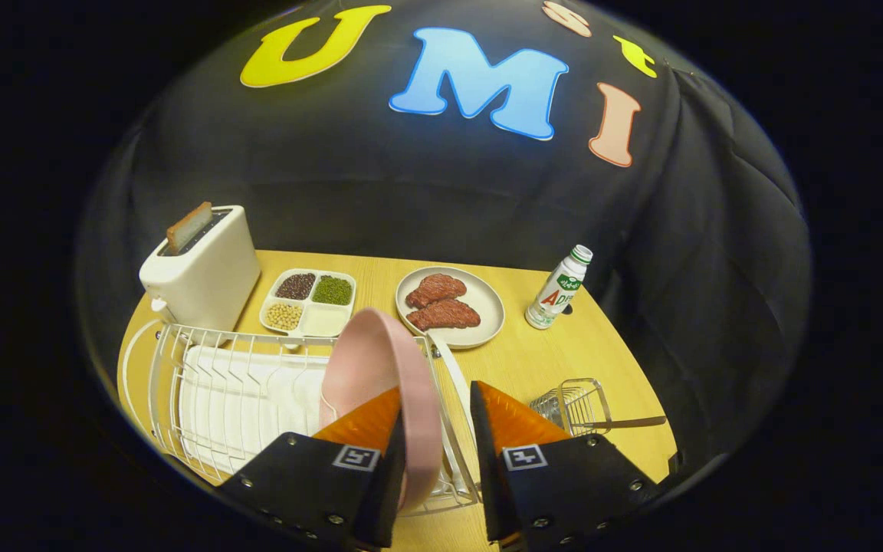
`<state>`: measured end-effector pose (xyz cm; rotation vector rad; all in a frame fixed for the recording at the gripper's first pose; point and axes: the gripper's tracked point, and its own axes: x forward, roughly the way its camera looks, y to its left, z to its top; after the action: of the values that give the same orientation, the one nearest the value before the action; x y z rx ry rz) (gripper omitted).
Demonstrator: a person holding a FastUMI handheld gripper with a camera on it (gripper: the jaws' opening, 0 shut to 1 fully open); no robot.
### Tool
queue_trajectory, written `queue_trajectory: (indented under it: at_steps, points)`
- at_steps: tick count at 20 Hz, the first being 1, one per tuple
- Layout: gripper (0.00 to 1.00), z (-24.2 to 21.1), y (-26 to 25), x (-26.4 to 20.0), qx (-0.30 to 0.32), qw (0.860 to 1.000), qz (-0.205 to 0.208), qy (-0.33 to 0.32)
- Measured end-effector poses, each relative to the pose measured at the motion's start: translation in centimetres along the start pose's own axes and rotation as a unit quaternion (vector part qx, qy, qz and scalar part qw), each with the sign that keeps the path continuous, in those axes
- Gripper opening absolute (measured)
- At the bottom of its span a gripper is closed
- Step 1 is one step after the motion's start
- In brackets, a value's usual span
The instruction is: Take the plate from the dish rack, then take the spoon from the basket and place it into the plate.
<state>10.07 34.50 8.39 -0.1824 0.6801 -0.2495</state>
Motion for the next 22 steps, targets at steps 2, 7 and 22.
queue_trajectory:
  at_steps: [2,7,22]
  points:
    - [0.21,0.6,0.8,-0.2,-0.018,1.0,0.002,-0.011]
    - [0.1,0.7,1.3,-0.7,-0.053,0.998,-0.011,-0.013]
    - [0.1,6.7,-3.5,-6.4,-0.038,0.996,-0.03,-0.081]
